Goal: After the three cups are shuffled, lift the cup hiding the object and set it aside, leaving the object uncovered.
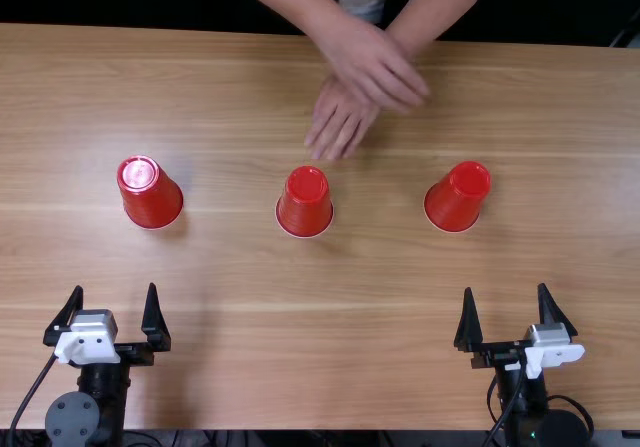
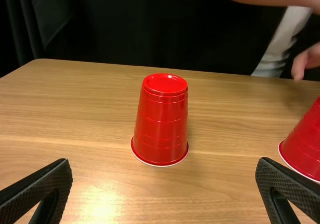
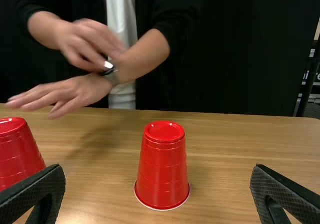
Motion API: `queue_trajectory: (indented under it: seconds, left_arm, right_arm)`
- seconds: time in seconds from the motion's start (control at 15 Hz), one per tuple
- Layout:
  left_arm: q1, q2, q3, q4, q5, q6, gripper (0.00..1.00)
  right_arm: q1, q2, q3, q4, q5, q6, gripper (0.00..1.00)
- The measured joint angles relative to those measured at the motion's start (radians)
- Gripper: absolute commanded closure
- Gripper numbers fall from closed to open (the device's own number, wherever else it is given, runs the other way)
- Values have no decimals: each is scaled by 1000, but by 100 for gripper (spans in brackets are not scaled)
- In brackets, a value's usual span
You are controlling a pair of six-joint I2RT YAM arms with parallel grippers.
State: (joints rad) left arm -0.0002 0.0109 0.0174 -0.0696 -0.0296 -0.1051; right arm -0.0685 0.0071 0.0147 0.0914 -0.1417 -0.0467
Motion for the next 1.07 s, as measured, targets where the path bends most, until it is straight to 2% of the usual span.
queue_trajectory:
  seconds: [1.07]
  left_arm:
    - [0, 0, 0, 0, -1, 0, 0]
  right_arm:
    - [0, 0, -2, -28, 0, 1, 0]
